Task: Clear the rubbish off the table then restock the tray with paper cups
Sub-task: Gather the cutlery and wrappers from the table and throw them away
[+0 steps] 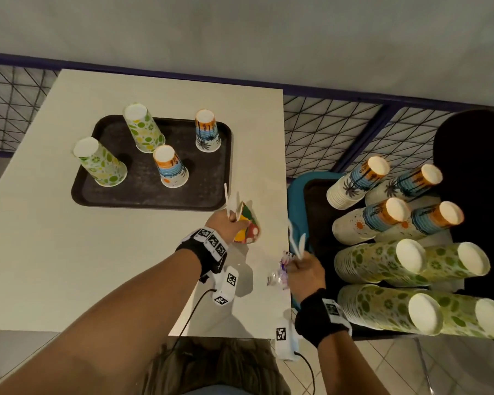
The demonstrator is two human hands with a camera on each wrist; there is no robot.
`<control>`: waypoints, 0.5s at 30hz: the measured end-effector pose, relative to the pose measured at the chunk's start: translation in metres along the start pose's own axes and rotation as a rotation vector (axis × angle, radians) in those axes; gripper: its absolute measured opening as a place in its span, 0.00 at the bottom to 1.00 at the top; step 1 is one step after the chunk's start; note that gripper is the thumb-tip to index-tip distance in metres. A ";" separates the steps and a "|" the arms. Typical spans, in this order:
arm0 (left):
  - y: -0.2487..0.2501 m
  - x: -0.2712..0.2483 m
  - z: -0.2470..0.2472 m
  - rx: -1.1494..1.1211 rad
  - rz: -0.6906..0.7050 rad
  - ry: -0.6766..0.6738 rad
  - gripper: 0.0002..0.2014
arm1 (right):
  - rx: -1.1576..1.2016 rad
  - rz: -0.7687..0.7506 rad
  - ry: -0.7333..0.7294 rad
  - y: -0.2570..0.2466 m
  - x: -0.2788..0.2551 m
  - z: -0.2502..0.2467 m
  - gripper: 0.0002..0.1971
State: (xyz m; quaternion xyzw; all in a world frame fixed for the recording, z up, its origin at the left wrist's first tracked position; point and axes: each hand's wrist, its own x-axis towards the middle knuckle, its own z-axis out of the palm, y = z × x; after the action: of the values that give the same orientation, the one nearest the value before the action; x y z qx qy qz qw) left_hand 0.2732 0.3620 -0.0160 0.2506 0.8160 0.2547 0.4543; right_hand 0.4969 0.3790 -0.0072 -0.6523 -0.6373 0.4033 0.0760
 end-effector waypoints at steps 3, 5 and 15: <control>-0.003 -0.021 -0.012 -0.131 0.037 -0.063 0.26 | 0.326 0.007 -0.041 -0.025 0.000 -0.012 0.14; -0.003 -0.036 -0.015 -0.256 0.013 -0.111 0.25 | 0.326 -0.087 -0.034 -0.047 0.001 -0.014 0.17; -0.018 -0.081 -0.039 -0.568 0.044 -0.185 0.34 | -0.051 -0.406 -0.082 -0.116 -0.025 0.006 0.06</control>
State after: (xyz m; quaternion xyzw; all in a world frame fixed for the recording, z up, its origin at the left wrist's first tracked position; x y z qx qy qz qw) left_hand 0.2735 0.2897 0.0400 0.1532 0.6618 0.4586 0.5730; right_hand 0.4072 0.3745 0.0713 -0.4953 -0.7681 0.3898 0.1133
